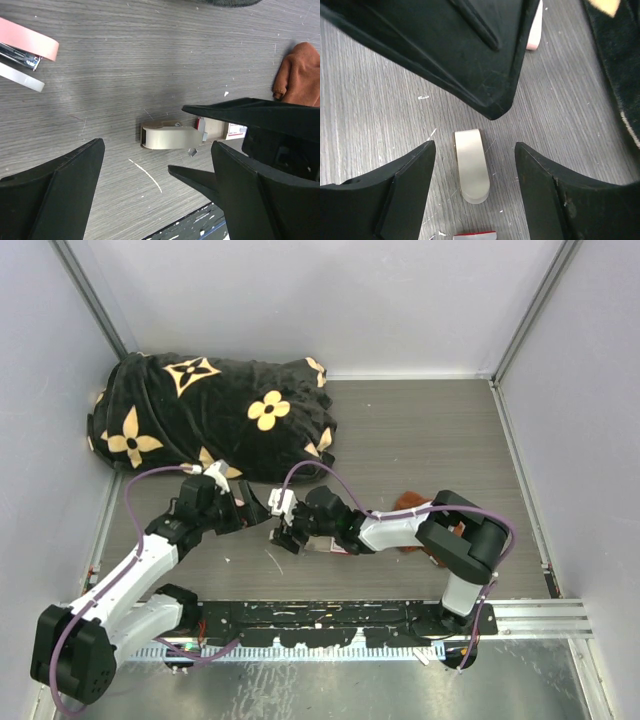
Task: Load the staples into the stapler
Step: Close the stapler at the center of the board.
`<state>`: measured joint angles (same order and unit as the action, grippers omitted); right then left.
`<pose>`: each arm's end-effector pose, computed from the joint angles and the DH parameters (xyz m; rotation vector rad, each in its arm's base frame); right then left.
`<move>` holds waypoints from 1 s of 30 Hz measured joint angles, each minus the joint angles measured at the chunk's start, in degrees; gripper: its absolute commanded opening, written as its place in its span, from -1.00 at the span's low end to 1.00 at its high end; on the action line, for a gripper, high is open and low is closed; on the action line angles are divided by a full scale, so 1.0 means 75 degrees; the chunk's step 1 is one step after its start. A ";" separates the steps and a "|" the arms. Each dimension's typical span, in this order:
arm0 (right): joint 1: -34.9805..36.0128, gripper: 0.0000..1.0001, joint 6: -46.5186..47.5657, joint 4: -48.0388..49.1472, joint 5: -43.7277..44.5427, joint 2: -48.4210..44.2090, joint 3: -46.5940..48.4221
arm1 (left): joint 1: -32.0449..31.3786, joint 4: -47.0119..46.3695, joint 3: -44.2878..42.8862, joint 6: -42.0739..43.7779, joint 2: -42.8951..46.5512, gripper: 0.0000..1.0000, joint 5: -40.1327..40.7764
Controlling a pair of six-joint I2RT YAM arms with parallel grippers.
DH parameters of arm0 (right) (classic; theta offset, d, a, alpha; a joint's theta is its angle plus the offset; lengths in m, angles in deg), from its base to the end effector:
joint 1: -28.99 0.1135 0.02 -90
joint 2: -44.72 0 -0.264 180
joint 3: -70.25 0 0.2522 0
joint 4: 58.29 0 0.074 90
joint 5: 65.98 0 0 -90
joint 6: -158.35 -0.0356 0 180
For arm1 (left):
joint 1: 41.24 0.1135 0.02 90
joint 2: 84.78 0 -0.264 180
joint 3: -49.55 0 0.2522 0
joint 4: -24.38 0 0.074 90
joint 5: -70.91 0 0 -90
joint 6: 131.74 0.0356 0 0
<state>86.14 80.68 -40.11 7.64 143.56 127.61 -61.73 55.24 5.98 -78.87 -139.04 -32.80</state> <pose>0.1808 0.2985 0.1645 -1.3195 1.5642 0.7822 0.1796 -0.0761 0.2090 -0.2187 2.3916 -0.7726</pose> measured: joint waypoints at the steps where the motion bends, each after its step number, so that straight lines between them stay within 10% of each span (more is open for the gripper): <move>1: -0.0006 0.39 0.0070 -0.0154 -0.0006 0.0067 0.0076 | 0.0000 0.0000 0.0050 -0.0012 0.0090 0.78 -0.0009; 13: -0.0192 -0.13 0.0691 -0.1291 -0.0233 0.0627 0.0772 | 0.0000 -0.0015 0.0420 -0.0321 0.0650 0.77 -0.0012; 20: -0.0256 -0.77 0.0702 -0.1364 -0.0460 0.0627 0.0784 | 0.0000 -0.0181 0.0513 -0.0402 0.0615 0.77 -0.0198; 30: -0.0294 -0.99 -0.0050 0.0749 -0.0393 0.0382 -0.0507 | 0.0000 -0.1690 0.0743 -0.1209 -0.0140 0.61 -0.1236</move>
<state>83.93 80.31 -34.49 4.69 146.43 123.80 -61.73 42.56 11.56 -87.94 -140.09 -42.07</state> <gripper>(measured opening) 0.332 0.883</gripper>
